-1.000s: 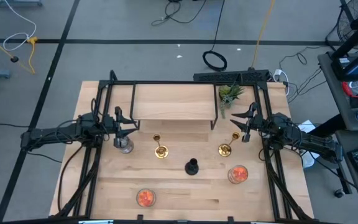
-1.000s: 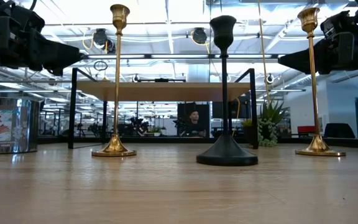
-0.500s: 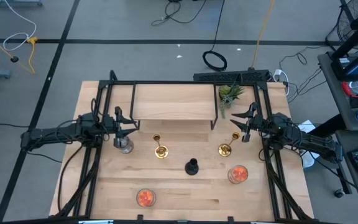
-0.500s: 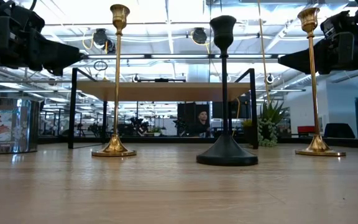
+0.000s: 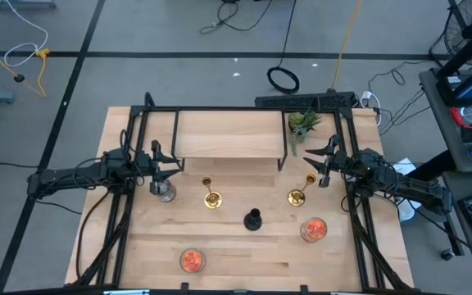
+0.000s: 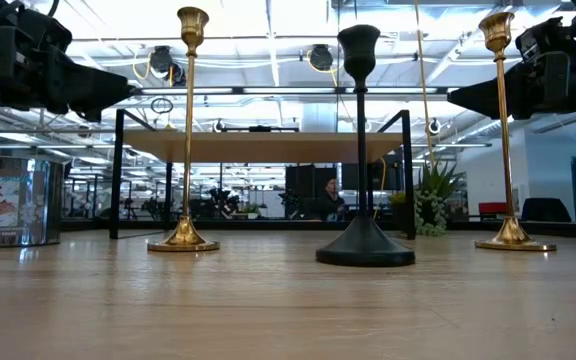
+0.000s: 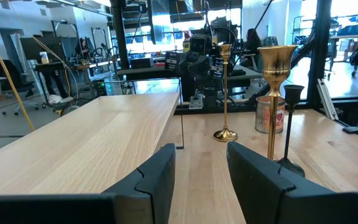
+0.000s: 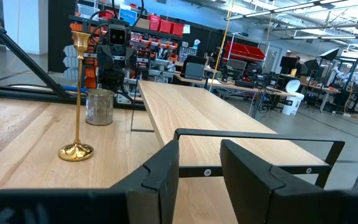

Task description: Pick & Place candle stick holders

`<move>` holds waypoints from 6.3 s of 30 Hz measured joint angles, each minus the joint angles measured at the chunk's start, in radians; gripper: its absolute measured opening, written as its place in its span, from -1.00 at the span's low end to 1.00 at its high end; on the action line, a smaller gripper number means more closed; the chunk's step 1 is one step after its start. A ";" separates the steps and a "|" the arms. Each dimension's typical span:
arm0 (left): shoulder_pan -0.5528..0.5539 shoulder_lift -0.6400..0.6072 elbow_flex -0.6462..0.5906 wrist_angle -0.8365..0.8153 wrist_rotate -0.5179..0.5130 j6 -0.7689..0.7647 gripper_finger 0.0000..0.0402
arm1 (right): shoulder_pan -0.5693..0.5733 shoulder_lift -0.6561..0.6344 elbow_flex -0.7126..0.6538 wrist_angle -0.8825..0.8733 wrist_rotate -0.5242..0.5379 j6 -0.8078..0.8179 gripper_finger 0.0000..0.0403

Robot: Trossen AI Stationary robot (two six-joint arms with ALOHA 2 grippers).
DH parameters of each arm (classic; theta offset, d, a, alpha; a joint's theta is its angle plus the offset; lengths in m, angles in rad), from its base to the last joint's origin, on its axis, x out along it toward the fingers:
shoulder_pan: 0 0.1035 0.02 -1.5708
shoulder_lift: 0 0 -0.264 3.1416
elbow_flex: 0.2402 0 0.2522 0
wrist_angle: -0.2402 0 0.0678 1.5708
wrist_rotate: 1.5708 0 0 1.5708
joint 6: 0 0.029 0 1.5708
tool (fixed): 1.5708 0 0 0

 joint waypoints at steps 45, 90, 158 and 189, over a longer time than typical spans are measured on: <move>0.000 0.000 0.000 0.032 0.001 0.001 -0.23 | 0.000 0.000 0.000 0.041 0.000 0.189 -0.42; 0.000 0.000 0.000 0.030 0.001 -0.142 -0.23 | 0.000 0.000 0.087 -0.289 -0.543 0.203 -0.34; 0.000 0.000 0.000 0.135 0.000 -0.153 -0.23 | 0.067 0.898 0.661 0.629 -0.446 0.320 -0.92; 0.000 0.000 0.000 0.134 0.001 -0.148 -0.23 | -0.433 1.331 0.849 0.638 -0.363 0.288 -0.92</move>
